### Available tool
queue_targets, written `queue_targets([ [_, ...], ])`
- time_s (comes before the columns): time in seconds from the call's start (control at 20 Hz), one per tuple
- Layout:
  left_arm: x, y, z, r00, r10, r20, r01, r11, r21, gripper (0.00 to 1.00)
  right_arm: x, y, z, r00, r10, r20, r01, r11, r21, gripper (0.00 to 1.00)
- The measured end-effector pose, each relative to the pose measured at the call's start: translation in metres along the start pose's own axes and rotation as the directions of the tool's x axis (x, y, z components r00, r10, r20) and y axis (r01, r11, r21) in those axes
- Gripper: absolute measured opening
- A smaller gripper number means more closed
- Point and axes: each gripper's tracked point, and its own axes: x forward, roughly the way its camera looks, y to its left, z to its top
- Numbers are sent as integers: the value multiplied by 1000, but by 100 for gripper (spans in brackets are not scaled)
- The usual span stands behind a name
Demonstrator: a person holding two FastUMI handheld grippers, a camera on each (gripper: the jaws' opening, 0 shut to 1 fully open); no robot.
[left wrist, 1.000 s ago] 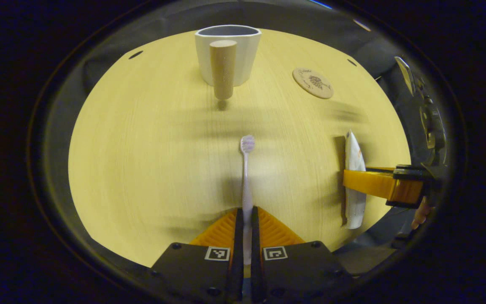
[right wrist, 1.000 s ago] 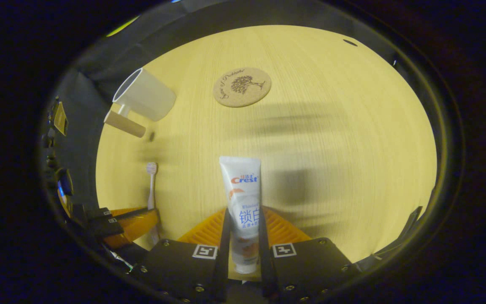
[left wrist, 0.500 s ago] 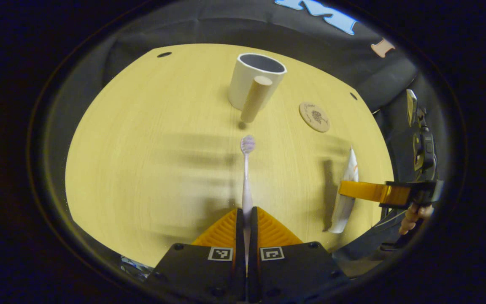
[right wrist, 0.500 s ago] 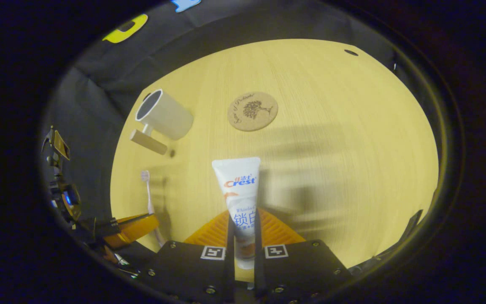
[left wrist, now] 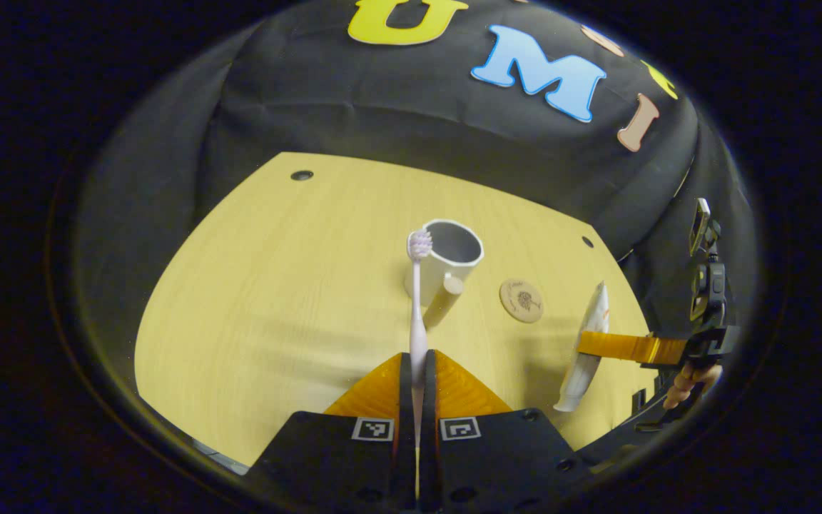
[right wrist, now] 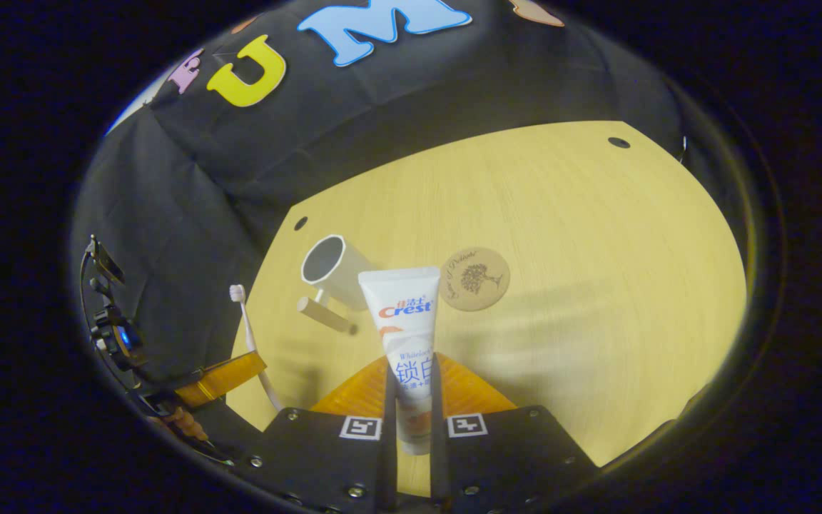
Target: Put the toothbrush and toothpaste on the desktop into the cup, then pick up the cup and place it on the coaster on the desktop.
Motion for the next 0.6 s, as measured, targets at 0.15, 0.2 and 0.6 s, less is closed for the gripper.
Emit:
queue_targets([
  [0.15, 8, -4, 14, 995, -9, 100, 10, 1000, -14, 9, -3, 9, 13, 998, 22, 55, -21, 1000, -22, 16],
  [0.2, 10, -3, 22, 991, -10, 133, 13, 1000, -16, 9, -5, 11, 16, 997, 28, 71, -26, 999, -28, 19],
  [0.6, 24, -13, 105, 924, -93, 371, 95, 995, 12, 9, -14, 24, 35, 985, 56, 164, -47, 997, -56, 19],
])
